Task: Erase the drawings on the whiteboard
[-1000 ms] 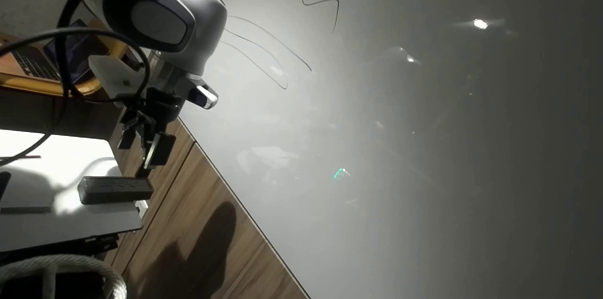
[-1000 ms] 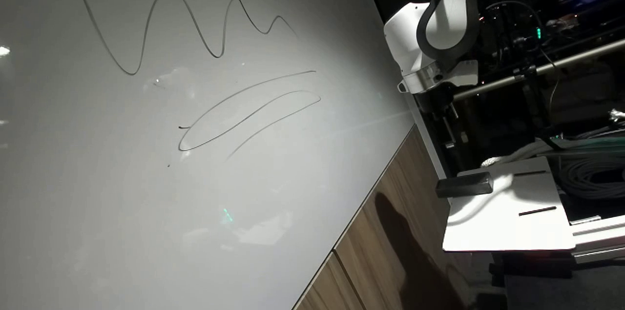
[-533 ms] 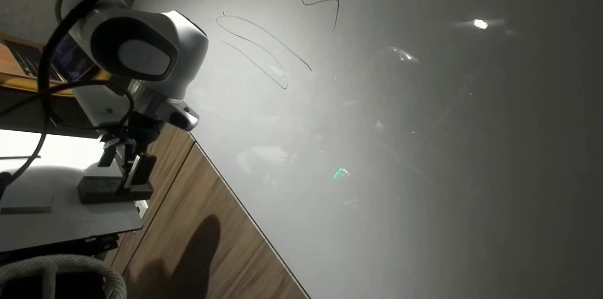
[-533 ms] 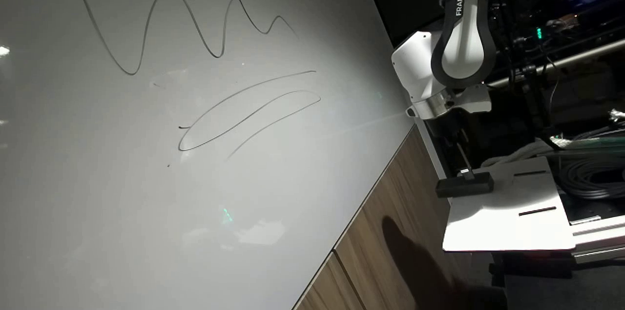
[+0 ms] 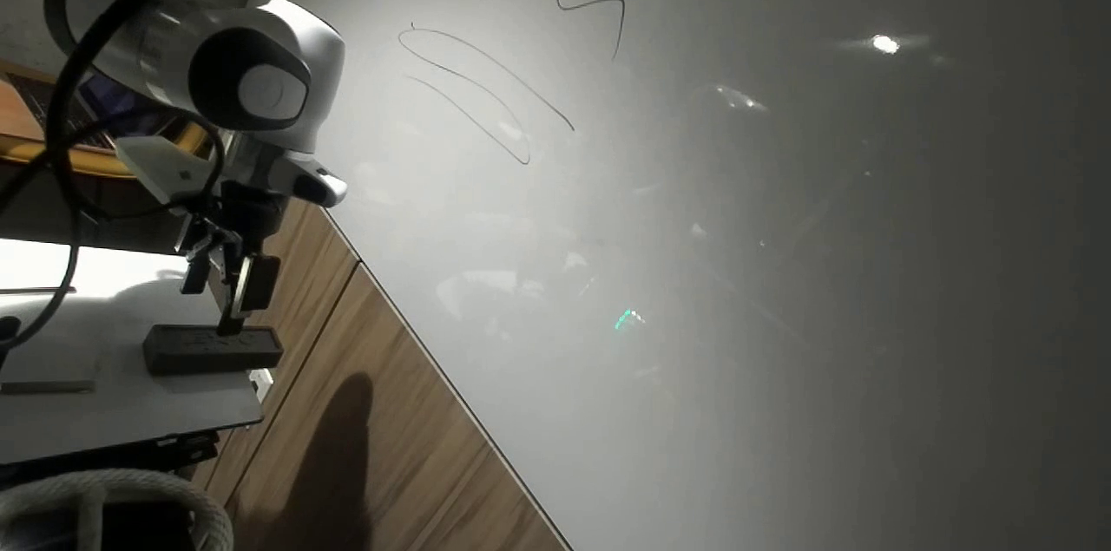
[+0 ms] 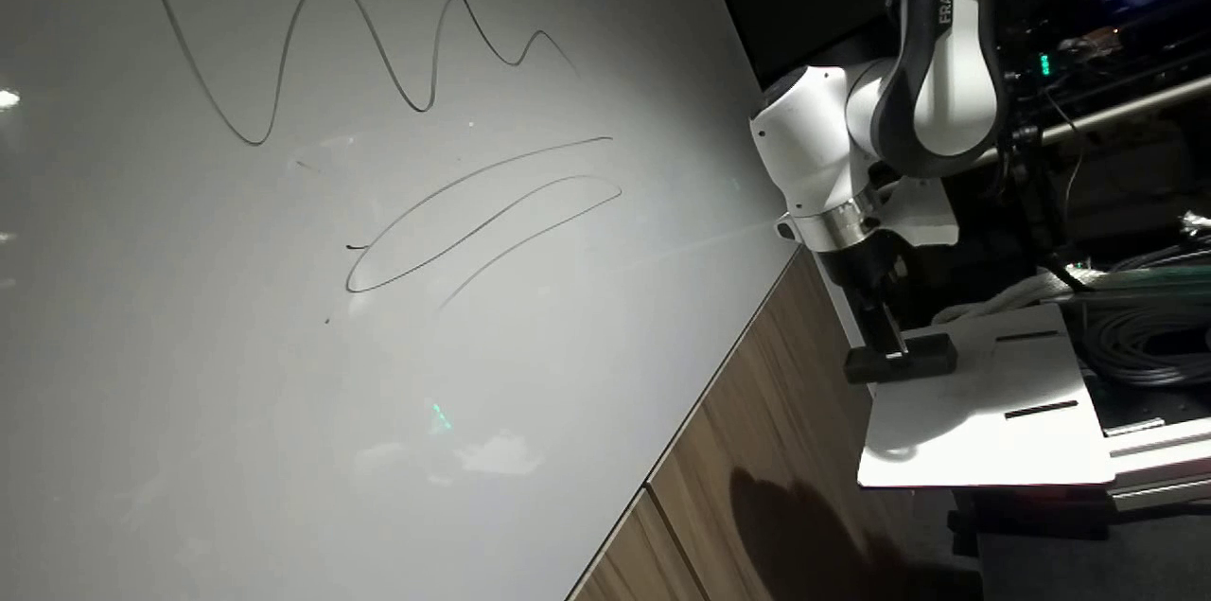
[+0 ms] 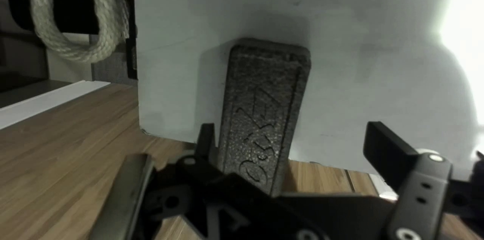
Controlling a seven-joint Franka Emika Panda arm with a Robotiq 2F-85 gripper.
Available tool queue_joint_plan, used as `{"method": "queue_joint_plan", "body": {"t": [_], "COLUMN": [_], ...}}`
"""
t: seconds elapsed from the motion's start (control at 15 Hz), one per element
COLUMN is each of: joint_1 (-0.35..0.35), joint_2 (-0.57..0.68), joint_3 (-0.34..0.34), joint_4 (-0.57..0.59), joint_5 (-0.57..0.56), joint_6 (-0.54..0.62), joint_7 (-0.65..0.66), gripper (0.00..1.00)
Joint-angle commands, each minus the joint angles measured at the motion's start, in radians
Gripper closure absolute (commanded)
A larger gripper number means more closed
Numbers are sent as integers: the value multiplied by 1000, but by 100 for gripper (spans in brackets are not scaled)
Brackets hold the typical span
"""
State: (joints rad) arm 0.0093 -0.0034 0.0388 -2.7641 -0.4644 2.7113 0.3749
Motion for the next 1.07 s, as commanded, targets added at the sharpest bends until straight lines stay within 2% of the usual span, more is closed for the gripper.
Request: {"method": "queue_joint_plan", "body": {"t": [0.0,0.4,0.67,0.8,1.0], "joint_1": [-8,-82,-164,-185,-208], "joint_2": [15,113,159,142,110], "joint_3": [-10,-36,-1,12,63], "joint_4": [0,-7,-8,-7,-2], "joint_5": [-92,15,31,-6,22], "joint_6": [25,145,199,190,157], "joint_7": [117,15,-25,3,-7], "gripper": [0,0,0,0,0]}}
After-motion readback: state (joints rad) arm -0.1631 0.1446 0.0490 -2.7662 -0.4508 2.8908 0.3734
